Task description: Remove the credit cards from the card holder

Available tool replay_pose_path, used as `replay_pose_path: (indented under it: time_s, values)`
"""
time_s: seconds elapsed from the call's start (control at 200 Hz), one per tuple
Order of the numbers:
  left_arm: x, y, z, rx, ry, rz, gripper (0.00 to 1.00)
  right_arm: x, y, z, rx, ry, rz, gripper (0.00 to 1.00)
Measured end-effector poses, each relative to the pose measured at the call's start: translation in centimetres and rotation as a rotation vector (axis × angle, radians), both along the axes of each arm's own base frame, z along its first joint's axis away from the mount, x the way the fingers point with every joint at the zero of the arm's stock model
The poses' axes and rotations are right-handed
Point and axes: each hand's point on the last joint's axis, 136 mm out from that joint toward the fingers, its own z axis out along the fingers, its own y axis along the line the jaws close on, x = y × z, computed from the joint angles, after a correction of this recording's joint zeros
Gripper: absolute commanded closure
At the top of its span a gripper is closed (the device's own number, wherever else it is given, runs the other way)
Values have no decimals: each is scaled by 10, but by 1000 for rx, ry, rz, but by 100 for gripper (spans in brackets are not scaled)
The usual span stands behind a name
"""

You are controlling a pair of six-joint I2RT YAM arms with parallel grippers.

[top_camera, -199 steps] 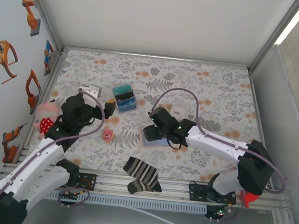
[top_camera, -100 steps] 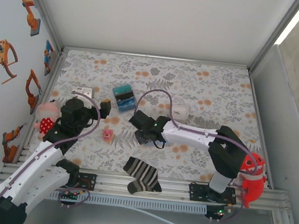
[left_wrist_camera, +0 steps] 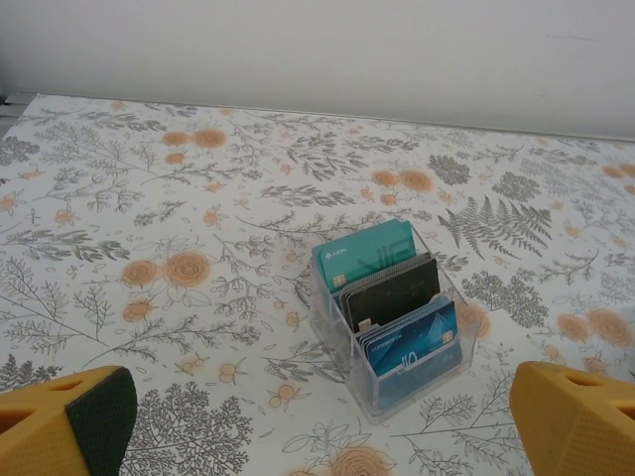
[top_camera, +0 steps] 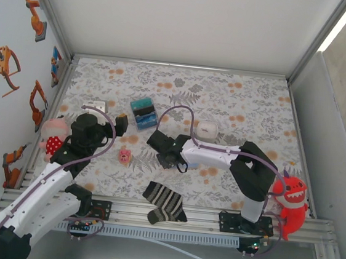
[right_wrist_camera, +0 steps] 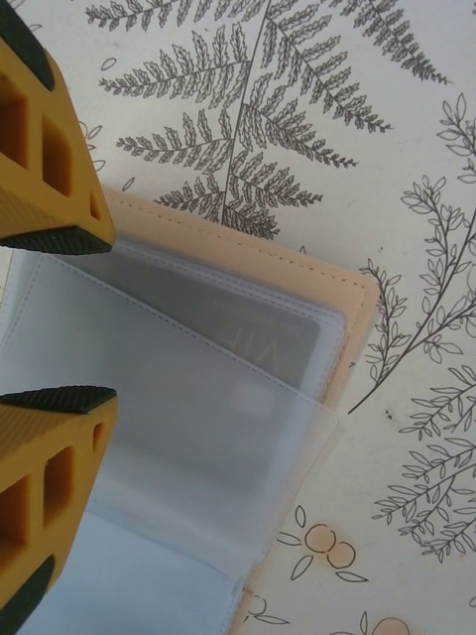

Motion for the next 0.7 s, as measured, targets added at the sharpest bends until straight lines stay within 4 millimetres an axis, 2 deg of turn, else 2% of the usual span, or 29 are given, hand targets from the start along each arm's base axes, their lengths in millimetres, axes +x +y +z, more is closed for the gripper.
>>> replay_pose_path:
  time_s: [0.24, 0.701]
  values:
    - [1, -2, -3, -1, 13, -7, 3, 0, -2, -12, -21, 14, -14, 60]
    - [0, -4, -5, -5, 19, -20, 3, 7, -3, -16, 94, 43, -81, 84]
